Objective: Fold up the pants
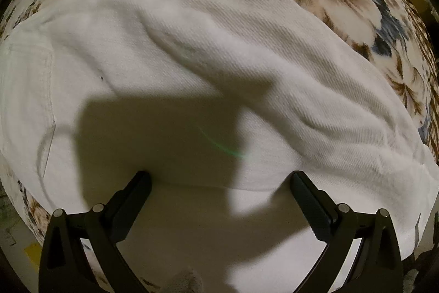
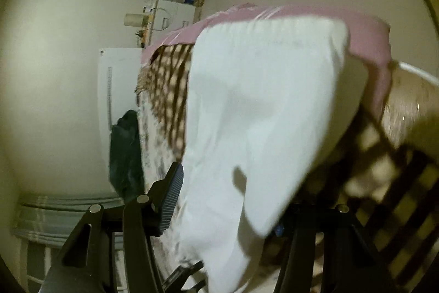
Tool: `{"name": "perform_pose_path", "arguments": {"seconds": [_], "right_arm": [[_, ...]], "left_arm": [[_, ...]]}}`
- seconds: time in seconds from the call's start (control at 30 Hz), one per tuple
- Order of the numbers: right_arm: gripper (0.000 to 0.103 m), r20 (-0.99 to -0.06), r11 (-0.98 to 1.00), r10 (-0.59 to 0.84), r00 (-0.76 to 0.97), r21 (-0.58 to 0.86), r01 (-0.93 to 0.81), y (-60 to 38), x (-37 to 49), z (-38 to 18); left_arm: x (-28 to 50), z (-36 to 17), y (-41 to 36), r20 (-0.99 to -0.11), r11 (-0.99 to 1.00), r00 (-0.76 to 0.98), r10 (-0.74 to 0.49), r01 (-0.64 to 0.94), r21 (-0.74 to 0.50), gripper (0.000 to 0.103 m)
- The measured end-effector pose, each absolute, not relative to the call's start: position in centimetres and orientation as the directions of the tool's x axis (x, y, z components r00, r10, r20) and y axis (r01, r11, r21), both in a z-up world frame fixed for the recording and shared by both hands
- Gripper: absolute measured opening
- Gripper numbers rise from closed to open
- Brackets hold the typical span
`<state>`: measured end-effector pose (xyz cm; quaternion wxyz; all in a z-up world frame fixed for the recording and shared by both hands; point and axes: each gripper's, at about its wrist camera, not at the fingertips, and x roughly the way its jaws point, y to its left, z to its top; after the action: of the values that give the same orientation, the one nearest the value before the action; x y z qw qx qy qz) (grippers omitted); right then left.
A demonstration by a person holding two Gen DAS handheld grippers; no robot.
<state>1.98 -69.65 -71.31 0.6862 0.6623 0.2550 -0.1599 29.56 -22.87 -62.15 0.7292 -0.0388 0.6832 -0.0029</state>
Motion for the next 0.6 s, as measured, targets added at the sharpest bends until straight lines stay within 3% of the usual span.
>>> {"name": "perform_pose_path", "arguments": {"seconds": [0.13, 0.2, 0.27, 0.6], "right_arm": [[0.047, -0.596, 0.092, 0.078, 0.799, 0.802, 0.59, -70.9, 3.0, -71.8], [0.033, -0.618, 0.104, 0.057, 0.784, 0.785, 0.611, -71.5, 2.8, -71.9], [0.01, -0.663, 0.14, 0.032, 0.748, 0.744, 0.653, -71.5, 3.2, -71.4], [0.007, -0.698, 0.52, -0.063, 0.714, 0.587, 0.62, -64.6, 6.1, -59.3]], "left_arm": [[29.1, -62.6, -22.9, -0.995, 0.996, 0.081, -0.056, -0.058, -0.061, 0.103], [29.4, -62.7, -23.1, -0.995, 0.996, 0.082, -0.056, -0.061, -0.061, 0.103], [29.5, -62.9, -23.0, -0.995, 0.996, 0.08, -0.056, -0.062, -0.061, 0.103], [29.5, -61.3, -22.8, -0.994, 0.995, 0.059, -0.092, -0.042, -0.095, 0.103]]}}
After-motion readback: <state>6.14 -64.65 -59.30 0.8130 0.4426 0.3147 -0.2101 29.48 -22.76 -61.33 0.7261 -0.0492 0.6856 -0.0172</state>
